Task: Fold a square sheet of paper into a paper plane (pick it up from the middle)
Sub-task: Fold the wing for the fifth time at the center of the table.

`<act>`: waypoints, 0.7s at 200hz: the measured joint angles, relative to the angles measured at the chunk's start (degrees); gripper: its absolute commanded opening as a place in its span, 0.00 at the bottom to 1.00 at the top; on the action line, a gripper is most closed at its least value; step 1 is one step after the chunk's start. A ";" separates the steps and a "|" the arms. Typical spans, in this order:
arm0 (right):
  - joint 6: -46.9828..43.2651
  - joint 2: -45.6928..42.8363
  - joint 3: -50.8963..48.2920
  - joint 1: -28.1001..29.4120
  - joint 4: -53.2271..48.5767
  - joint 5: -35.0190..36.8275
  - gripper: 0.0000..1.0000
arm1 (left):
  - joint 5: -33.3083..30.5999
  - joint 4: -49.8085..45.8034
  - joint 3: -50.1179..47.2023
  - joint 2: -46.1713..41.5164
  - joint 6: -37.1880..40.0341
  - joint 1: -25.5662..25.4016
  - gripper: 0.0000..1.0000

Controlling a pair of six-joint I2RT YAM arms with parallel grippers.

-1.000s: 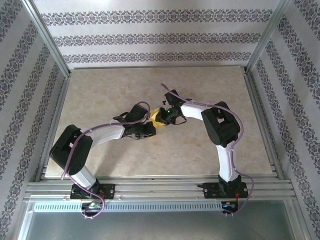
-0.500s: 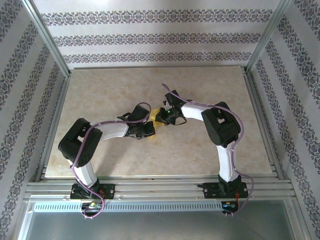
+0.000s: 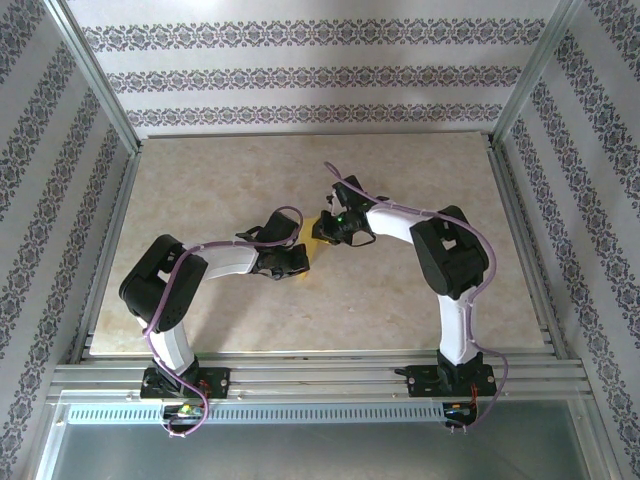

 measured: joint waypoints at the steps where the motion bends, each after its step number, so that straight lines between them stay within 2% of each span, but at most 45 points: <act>1: -0.09 -0.09 -0.04 0.00 0.00 0.02 0.11 | 0.00 0.02 0.00 0.00 0.00 0.00 0.00; 22: -1.46 -2.34 -1.22 0.22 0.07 0.63 0.03 | 0.00 0.00 0.00 0.00 0.42 0.00 0.00; 44: -1.84 -2.64 -3.04 1.79 0.39 0.98 0.00 | 0.00 0.00 0.00 0.00 0.46 0.00 0.00; 89: -1.84 -2.16 -4.09 4.90 -0.17 0.63 0.00 | 0.00 0.00 0.00 0.00 0.63 0.00 0.00; 140: -1.81 0.48 -3.78 4.85 0.11 0.22 0.00 | 0.02 -0.02 0.00 0.00 0.66 0.00 0.00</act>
